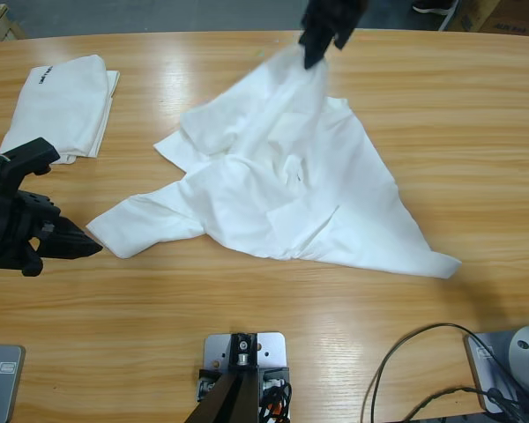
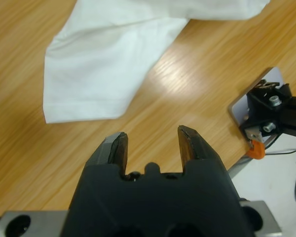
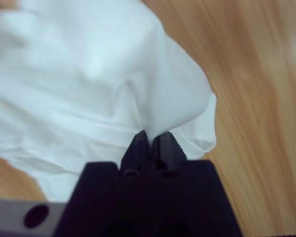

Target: Fold clothes

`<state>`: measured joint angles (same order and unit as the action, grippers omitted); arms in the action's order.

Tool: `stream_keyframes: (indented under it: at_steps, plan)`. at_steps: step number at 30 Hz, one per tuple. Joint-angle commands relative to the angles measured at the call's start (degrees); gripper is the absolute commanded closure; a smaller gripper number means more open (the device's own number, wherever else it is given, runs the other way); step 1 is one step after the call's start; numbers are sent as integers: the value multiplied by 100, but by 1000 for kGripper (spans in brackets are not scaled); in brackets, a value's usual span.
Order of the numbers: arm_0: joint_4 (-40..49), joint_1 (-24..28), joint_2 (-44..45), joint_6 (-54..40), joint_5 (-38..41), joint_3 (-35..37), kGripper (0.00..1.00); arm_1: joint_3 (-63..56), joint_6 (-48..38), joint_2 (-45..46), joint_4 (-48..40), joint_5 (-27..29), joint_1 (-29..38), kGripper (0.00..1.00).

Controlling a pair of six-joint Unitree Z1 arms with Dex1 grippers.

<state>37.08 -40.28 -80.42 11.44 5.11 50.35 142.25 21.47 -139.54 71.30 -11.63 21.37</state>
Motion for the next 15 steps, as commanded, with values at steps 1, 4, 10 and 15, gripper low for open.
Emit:
stream_keyframes:
  at_steps: [1,4,10,15]
  plan:
    - [-171,55,-83,64,122,-183,546,-416,-1275,143,849,1285,-88,0]
    - [-208,55,-387,-187,92,-205,541,-1782,-1401,1333,450,596,-21,0]
    - [-352,430,-985,-671,348,-196,538,-3712,-1844,2636,-445,147,-54,0]
    - [-426,1370,-1605,-1309,9,-16,538,-5976,-2902,3935,-1856,65,-82,0]
